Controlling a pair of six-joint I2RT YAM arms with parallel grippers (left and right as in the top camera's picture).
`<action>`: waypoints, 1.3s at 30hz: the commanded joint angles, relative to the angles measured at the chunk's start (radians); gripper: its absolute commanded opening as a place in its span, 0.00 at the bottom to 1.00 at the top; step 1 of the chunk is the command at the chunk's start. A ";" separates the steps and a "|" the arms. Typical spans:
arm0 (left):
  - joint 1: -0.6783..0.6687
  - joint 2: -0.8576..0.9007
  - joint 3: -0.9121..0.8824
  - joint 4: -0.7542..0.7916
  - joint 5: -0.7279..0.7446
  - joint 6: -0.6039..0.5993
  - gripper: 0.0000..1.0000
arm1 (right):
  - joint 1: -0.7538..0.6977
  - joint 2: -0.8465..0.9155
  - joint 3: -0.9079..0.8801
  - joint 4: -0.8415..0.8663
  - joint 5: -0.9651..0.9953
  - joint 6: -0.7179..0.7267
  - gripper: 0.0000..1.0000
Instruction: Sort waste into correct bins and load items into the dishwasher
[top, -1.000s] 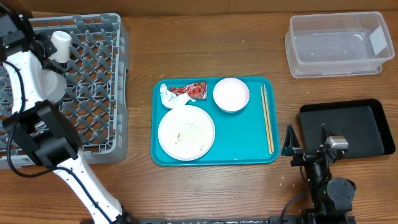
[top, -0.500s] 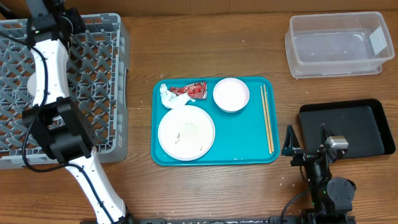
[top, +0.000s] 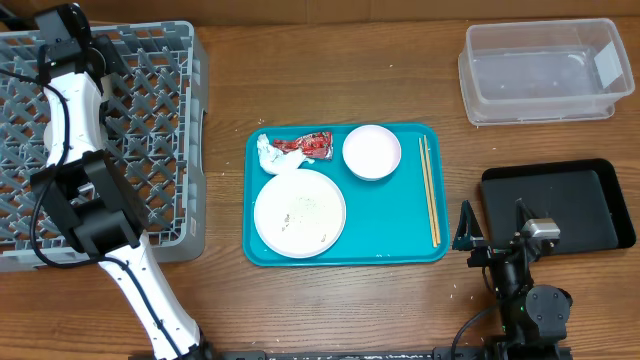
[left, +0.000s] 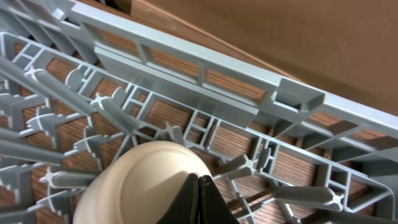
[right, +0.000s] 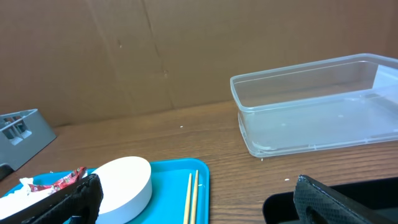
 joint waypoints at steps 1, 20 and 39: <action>0.020 0.000 0.006 -0.041 -0.085 -0.003 0.04 | -0.001 -0.003 -0.010 0.005 0.006 -0.004 1.00; 0.172 -0.068 0.006 -0.252 -0.095 -0.125 0.04 | -0.001 -0.003 -0.010 0.006 0.006 -0.004 1.00; -0.056 -0.385 0.005 -0.269 0.982 -0.254 1.00 | -0.001 -0.003 -0.010 0.006 0.006 -0.004 1.00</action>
